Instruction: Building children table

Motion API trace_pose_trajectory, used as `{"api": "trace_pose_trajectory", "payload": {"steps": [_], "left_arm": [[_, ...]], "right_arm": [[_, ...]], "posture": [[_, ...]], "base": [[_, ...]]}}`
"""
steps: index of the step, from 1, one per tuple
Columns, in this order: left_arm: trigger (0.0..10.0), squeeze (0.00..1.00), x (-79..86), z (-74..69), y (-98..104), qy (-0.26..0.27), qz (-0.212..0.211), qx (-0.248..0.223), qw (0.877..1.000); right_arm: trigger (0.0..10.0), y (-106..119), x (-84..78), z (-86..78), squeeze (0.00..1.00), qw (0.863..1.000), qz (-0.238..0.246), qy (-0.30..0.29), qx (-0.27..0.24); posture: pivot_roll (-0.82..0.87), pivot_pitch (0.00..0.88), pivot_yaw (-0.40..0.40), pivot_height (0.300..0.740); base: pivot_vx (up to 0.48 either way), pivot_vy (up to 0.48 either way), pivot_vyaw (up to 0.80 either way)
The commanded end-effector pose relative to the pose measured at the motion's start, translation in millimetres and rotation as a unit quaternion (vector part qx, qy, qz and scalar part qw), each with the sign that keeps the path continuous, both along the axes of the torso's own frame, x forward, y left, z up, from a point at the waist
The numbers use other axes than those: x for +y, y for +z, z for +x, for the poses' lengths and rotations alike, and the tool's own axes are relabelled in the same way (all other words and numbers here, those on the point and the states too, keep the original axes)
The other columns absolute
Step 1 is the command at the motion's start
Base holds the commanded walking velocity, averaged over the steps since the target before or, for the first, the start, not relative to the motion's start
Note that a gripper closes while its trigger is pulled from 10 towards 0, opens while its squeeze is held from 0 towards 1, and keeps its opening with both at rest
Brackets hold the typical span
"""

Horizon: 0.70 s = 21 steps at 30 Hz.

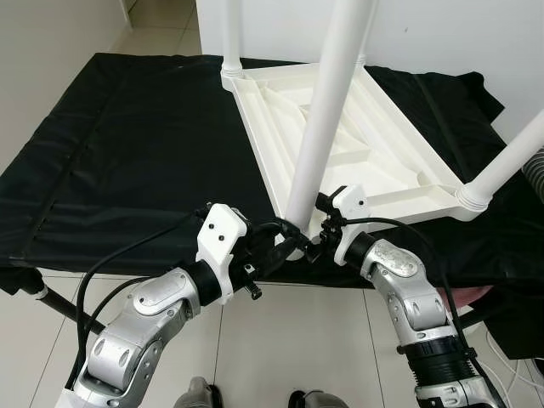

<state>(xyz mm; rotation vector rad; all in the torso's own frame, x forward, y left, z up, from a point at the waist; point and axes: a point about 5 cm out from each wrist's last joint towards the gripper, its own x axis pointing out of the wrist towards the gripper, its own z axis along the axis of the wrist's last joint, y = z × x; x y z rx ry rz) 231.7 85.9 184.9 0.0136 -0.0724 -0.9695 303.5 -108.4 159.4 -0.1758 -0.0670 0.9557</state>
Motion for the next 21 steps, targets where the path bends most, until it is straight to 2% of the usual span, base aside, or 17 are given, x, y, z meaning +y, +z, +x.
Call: {"api": "trace_pose_trajectory", "payload": {"steps": [1,6,7,8,9,10,18,21], "left_arm": [[10.0,0.0,-1.0,-1.2,2,-0.001,-0.003,-0.002,1.0],[10.0,0.0,-1.1,0.2,3,0.0,-0.004,-0.005,1.0],[10.0,0.0,-1.0,0.9,4,0.002,-0.004,-0.007,1.0],[10.0,0.0,-1.0,0.9,4,0.002,-0.004,-0.007,1.0],[10.0,0.0,-0.9,1.6,5,0.003,-0.005,-0.008,1.0],[10.0,0.0,-0.9,1.0,5,0.004,-0.005,-0.009,1.0],[10.0,0.0,0.3,-0.5,5,0.006,-0.004,-0.007,1.0],[10.0,0.0,0.3,-0.6,5,0.007,-0.004,-0.007,1.0]], "right_arm": [[10.0,-2,1.7,1.8,0.0,0.999,-0.005,0.032,-0.002],[10.0,-4,11.2,13.9,0.0,0.998,-0.023,0.066,0.001],[5.1,-4,16.7,18.4,0.0,0.996,-0.031,0.083,0.002],[5.1,-4,16.7,18.4,0.0,0.996,-0.031,0.083,0.002],[1.7,-4,20.1,22.2,0.0,0.995,-0.039,0.097,0.0],[0.0,-3,22.0,25.3,0.0,0.993,-0.045,0.107,0.0],[0.0,-4,17.6,31.1,0.0,0.992,-0.046,0.114,0.002],[0.0,-6,15.4,31.1,0.0,0.996,-0.026,0.082,0.01]], "posture": [[-0.07,0.114,0.015,0.74],[-0.06,0.109,0.018,0.74],[-0.06,0.106,0.018,0.74],[-0.06,0.106,0.018,0.74],[-0.05,0.102,0.018,0.74],[-0.05,0.102,0.018,0.74],[-0.04,0.1,0.014,0.74],[-0.04,0.104,0.008,0.74]], "base": [[0.0,0.0,0.0],[0.0,0.0,0.0],[0.0,0.0,0.0],[0.0,0.0,0.0],[0.0,0.0,0.0],[0.0,0.0,0.0],[0.0,0.0,0.0],[0.0,0.0,0.0]]}}
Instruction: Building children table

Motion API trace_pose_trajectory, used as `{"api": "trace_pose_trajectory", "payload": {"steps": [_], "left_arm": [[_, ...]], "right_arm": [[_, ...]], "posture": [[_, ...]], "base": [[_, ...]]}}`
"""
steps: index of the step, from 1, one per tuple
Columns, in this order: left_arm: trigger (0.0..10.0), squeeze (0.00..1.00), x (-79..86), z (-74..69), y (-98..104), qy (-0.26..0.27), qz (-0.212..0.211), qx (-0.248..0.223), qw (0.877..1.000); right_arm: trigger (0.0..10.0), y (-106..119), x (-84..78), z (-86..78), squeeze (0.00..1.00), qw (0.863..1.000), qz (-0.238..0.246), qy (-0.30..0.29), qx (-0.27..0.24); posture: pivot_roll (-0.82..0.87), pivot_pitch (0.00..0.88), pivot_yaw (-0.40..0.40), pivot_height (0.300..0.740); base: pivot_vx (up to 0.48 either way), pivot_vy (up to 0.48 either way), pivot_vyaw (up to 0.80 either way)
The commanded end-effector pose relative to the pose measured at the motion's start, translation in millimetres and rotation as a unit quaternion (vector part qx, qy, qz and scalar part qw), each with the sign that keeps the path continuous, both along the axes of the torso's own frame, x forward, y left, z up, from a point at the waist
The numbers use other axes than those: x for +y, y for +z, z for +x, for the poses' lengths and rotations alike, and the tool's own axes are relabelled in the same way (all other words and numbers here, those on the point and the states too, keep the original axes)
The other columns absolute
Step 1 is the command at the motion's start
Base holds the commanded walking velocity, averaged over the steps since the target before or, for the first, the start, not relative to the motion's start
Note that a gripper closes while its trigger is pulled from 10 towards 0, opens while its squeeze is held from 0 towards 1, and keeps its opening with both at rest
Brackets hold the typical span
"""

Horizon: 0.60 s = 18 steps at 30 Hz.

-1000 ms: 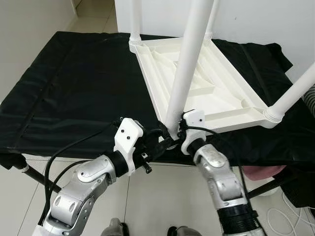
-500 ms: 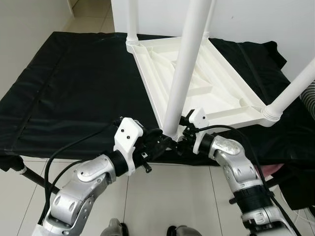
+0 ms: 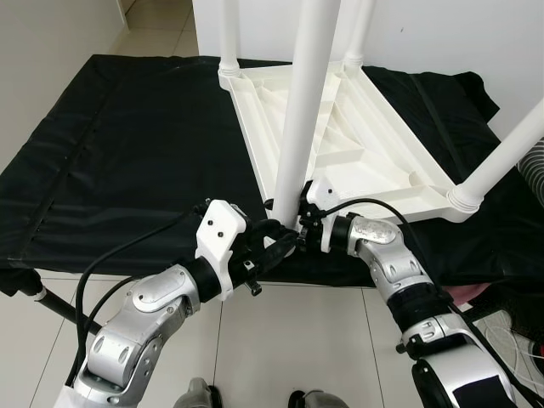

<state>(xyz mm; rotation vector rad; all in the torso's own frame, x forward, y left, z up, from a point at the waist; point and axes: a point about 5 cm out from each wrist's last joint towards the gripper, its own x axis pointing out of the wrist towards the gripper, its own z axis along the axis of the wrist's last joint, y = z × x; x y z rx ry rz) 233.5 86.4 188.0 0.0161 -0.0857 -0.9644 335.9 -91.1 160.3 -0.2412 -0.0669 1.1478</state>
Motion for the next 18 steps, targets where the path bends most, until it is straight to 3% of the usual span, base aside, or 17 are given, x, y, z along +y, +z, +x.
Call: {"api": "trace_pose_trajectory", "payload": {"steps": [1,6,7,11,12,14,16,17,18], "left_arm": [[10.0,0.0,-0.3,-2.5,2,0.005,-0.003,-0.001,1.0],[10.0,0.0,0.0,-2.5,2,0.007,-0.003,-0.001,1.0],[10.0,0.0,0.5,-4.2,2,0.008,-0.004,0.0,1.0],[10.0,0.0,-0.4,-5.7,0,0.006,-0.005,0.004,1.0],[10.0,0.0,-1.6,-6.6,0,0.004,-0.005,0.005,1.0],[10.0,0.0,-1.6,-6.6,0,0.004,-0.005,0.005,1.0],[10.0,0.0,-3.5,-7.5,-1,-0.001,-0.006,0.007,1.0],[10.0,0.0,-3.5,-7.5,-1,-0.001,-0.006,0.007,1.0],[10.0,0.0,-4.0,-7.5,-1,-0.002,-0.006,0.007,1.0]], "right_arm": [[0.0,-7,-2.2,-1.7,0.0,0.999,0.014,-0.026,0.024],[0.0,-10,-5.4,-2.2,0.0,0.997,0.018,-0.068,0.02],[0.0,-11,-8.2,-6.4,0.0,0.993,0.032,-0.113,0.021],[0.0,-13,-9.0,-11.1,0.0,0.985,0.038,-0.167,0.025],[0.0,-14,-9.3,-13.2,0.0,0.977,0.046,-0.208,0.035],[0.0,-14,-9.3,-13.2,0.0,0.977,0.046,-0.208,0.035],[0.0,-12,-6.7,-23.7,0.0,0.958,0.052,-0.281,0.02],[0.0,-12,-6.7,-23.7,0.0,0.958,0.052,-0.281,0.02],[0.0,-11,-6.5,-28.5,0.0,0.945,0.052,-0.322,0.01]], "posture": [[-0.04,0.104,0.008,0.74],[-0.04,0.109,0.002,0.74],[-0.04,0.117,-0.001,0.74],[-0.04,0.121,-0.002,0.74],[-0.04,0.121,-0.004,0.74],[-0.04,0.121,-0.004,0.74],[-0.05,0.124,-0.006,0.74],[-0.05,0.124,-0.006,0.74],[-0.05,0.127,-0.006,0.74]], "base": [[0.0,0.0,0.0],[0.0,0.0,0.0],[0.0,0.0,0.0],[0.0,0.0,0.0],[0.0,0.0,0.0],[0.0,0.0,0.0],[0.0,0.0,0.0],[0.0,0.0,0.0],[0.0,0.0,0.0]]}}
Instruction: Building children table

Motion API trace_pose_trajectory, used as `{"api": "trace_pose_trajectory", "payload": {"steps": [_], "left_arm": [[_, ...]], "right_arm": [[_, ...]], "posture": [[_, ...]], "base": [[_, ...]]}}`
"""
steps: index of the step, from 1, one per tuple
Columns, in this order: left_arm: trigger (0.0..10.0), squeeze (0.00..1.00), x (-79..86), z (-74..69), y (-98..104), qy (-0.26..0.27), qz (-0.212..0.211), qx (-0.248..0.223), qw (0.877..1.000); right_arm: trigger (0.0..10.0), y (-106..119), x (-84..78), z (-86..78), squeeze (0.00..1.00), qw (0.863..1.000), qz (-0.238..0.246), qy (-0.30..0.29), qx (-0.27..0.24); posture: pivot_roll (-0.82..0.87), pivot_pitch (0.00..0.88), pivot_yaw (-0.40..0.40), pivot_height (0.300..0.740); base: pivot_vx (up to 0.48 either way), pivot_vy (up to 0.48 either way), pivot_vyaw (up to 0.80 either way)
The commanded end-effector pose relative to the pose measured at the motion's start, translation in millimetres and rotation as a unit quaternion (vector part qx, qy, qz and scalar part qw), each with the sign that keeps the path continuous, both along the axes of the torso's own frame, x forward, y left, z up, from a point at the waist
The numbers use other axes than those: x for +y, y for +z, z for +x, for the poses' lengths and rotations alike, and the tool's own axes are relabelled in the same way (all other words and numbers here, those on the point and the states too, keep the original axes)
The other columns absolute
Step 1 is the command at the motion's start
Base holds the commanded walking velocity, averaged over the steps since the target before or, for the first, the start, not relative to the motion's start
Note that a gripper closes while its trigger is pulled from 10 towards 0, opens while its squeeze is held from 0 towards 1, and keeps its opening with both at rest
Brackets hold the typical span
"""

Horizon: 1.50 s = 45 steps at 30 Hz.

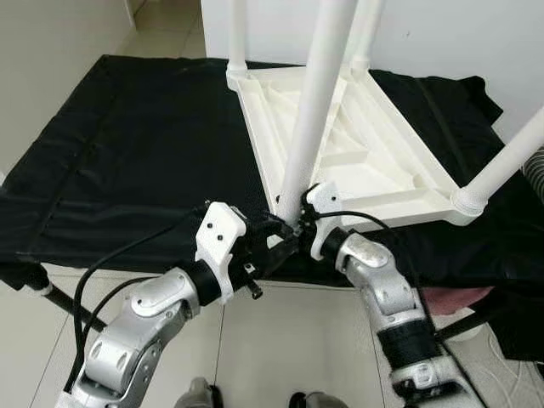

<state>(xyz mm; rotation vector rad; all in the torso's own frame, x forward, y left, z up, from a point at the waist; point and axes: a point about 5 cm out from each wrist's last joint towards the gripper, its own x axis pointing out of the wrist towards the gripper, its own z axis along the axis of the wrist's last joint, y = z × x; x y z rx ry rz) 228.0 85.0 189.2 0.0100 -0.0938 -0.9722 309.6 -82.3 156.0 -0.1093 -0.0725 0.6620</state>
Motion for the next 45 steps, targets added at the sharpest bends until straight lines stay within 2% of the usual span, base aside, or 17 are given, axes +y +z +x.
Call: {"api": "trace_pose_trajectory", "payload": {"steps": [1,2,5,12,13,16,17,19,28,29,30,32,34,35,38,41,45], "left_arm": [[10.0,0.0,-2.7,-2.1,-2,0.002,-0.002,0.009,1.0],[10.0,0.0,-2.7,-2.1,-2,0.002,-0.002,0.009,1.0],[10.0,0.0,-3.8,-2.4,-2,-0.001,-0.001,0.01,1.0],[10.0,0.0,-3.4,-3.2,-2,0.0,-0.002,0.01,1.0],[10.0,0.0,-3.5,-2.7,-2,-0.001,-0.001,0.01,1.0],[10.0,0.0,-3.9,-2.2,-2,-0.003,0.0,0.009,1.0],[10.0,0.0,-4.2,-1.7,-2,-0.004,0.001,0.008,1.0],[10.0,0.0,-4.6,-1.4,-2,-0.004,0.0,0.008,1.0],[10.0,0.0,-3.7,-1.5,-2,0.0,0.0,0.006,1.0],[10.0,0.0,-3.5,-1.5,-2,0.001,0.0,0.006,1.0],[10.0,0.0,-3.2,-1.8,-2,0.001,0.001,0.008,1.0],[10.0,0.0,-3.2,-1.8,-2,0.001,0.001,0.008,1.0],[10.0,0.0,-2.9,-2.1,-2,0.002,0.001,0.009,1.0],[10.0,0.0,-1.1,-4.2,-5,-0.007,0.009,0.016,1.0],[10.0,0.0,-1.1,-4.2,-5,-0.007,0.009,0.016,1.0],[10.0,0.0,4.2,-9.2,-10,-0.036,0.033,0.035,0.998],[10.0,0.0,6.7,-12.4,-11,-0.052,0.046,0.042,0.997]], "right_arm": [[0.0,-7,-15.3,-2.1,0.0,0.996,-0.018,-0.086,0.013],[0.0,-7,-15.3,-2.1,0.0,0.996,-0.018,-0.086,0.013],[0.0,-7,-9.2,-11.9,0.0,0.989,-0.017,-0.144,0.008],[0.0,-2,-5.8,-18.6,0.0,0.99,0.014,-0.141,0.012],[10.0,0,-5.8,-18.6,0.0,0.991,0.013,-0.134,0.007],[10.0,2,-4.9,-19.9,0.0,0.991,0.008,-0.131,0.004],[10.0,1,-5.1,-20.4,0.99,0.992,0.012,-0.125,0.007],[10.0,1,-4.7,-21.6,1.0,0.993,0.016,-0.116,0.009],[10.0,11,-7.6,-25.9,1.0,0.997,0.025,-0.077,-0.011],[10.0,11,-8.0,-28.0,0.0,0.998,0.021,-0.057,-0.013],[10.0,12,-9.1,-33.3,0.0,0.999,0.014,-0.028,-0.02],[10.0,12,-9.1,-33.3,0.0,0.999,0.014,-0.028,-0.02],[10.0,13,-10.1,-39.7,0.0,1.0,0.006,0.005,-0.029],[10.0,12,-18.3,-42.8,0.0,0.999,0.0,0.018,-0.029],[10.0,12,-18.3,-42.8,0.0,0.999,0.0,0.018,-0.029],[10.0,14,-29.3,-37.3,0.0,0.998,-0.011,0.043,-0.033],[10.0,18,-28.6,-30.8,0.0,0.997,-0.008,0.059,-0.039]], "posture": [[-0.05,0.127,-0.006,0.74],[-0.05,0.127,-0.006,0.74],[-0.05,0.131,-0.01,0.74],[-0.05,0.118,-0.012,0.74],[-0.05,0.118,-0.012,0.74],[-0.05,0.118,-0.012,0.74],[-0.05,0.106,-0.011,0.74],[-0.05,0.106,-0.011,0.74],[-0.05,0.1,-0.013,0.74],[-0.05,0.101,-0.012,0.74],[-0.05,0.101,-0.012,0.74],[-0.05,0.101,-0.012,0.74],[-0.05,0.101,-0.012,0.74],[-0.05,0.118,-0.003,0.74],[-0.05,0.118,-0.003,0.74],[-0.06,0.122,0.01,0.74],[-0.05,0.123,0.011,0.74]], "base": [[0.0,0.0,0.0],[0.0,0.0,0.0],[0.0,0.0,0.0],[0.0,0.0,0.0],[0.0,0.0,0.0],[0.0,0.0,0.0],[0.0,0.0,0.0],[0.0,0.0,0.0],[0.0,0.0,0.0],[0.0,0.0,0.0],[0.0,0.0,0.0],[0.0,0.0,0.0],[0.0,0.0,0.0],[0.0,0.0,0.0],[0.0,0.0,0.0],[0.0,0.0,0.0],[0.0,0.0,0.0]]}}
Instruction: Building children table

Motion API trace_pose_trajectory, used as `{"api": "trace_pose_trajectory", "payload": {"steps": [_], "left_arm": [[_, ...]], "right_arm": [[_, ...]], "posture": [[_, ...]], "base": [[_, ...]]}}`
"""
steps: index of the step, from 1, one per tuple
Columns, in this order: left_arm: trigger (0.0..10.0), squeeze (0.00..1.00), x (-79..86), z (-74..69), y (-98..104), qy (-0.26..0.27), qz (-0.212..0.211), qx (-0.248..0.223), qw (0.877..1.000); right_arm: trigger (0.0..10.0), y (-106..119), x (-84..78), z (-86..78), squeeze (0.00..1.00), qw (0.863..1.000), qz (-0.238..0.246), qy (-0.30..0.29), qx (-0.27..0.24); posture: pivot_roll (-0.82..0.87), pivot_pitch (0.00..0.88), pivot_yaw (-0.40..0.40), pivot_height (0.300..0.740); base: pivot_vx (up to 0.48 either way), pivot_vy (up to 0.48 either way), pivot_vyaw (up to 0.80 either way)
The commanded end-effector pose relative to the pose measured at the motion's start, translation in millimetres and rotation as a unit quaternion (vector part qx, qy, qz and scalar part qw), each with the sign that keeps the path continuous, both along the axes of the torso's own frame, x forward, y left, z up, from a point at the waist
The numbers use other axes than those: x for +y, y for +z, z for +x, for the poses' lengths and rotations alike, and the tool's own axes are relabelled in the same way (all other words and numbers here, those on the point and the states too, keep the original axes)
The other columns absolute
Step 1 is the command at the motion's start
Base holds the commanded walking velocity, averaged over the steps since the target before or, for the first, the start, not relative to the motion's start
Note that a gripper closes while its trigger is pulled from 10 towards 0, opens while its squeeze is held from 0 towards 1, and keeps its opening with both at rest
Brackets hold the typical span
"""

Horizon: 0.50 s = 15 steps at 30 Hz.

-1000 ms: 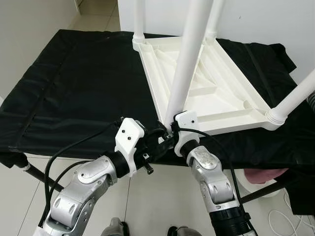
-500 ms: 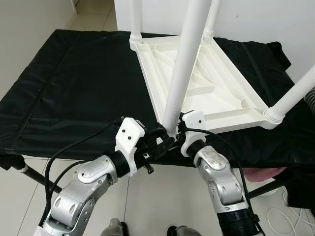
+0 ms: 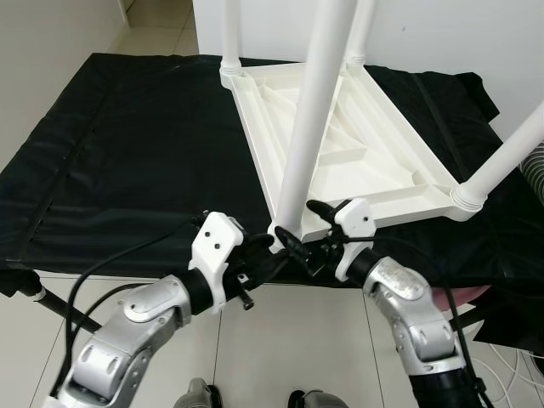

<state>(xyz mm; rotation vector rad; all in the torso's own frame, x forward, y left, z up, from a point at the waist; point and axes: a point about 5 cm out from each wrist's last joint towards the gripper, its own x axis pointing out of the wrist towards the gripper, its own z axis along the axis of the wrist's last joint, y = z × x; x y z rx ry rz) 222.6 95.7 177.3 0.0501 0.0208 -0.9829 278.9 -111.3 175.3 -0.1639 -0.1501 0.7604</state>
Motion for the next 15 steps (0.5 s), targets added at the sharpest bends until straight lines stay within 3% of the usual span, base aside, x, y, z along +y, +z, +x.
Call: {"api": "trace_pose_trajectory", "payload": {"steps": [1,3,4,5,15], "left_arm": [[10.0,0.0,-1.2,-9.0,-1,-0.053,0.011,0.006,0.999],[10.0,0.0,0.7,-10.3,-1,-0.057,0.017,0.008,0.998],[10.0,0.0,3.9,-11.1,-2,-0.056,0.025,0.006,0.998],[10.0,0.0,7.9,-11.3,-1,-0.052,0.032,0.005,0.998],[10.0,0.0,13.9,-13.3,-1,-0.047,0.042,0.011,0.998]], "right_arm": [[10.0,0,-2.0,2.0,0.0,1.0,0.005,0.009,0.001],[10.0,0,-3.9,3.4,0.0,1.0,0.003,0.009,-0.001],[2.1,2,-7.9,4.2,0.0,1.0,0.003,0.012,0.0],[0.0,4,-14.6,3.0,0.0,1.0,0.004,0.019,0.002],[0.0,6,-28.9,-10.1,0.0,0.999,0.011,0.042,0.013]], "posture": [[-0.04,0.123,0.008,0.74],[-0.04,0.123,0.008,0.74],[-0.04,0.125,0.005,0.74],[-0.04,0.125,0.005,0.74],[-0.03,0.131,0.007,0.74]], "base": [[0.0,0.0,0.0],[0.0,0.0,0.0],[0.0,0.0,0.0],[0.0,0.0,0.0],[0.0,0.0,0.0]]}}
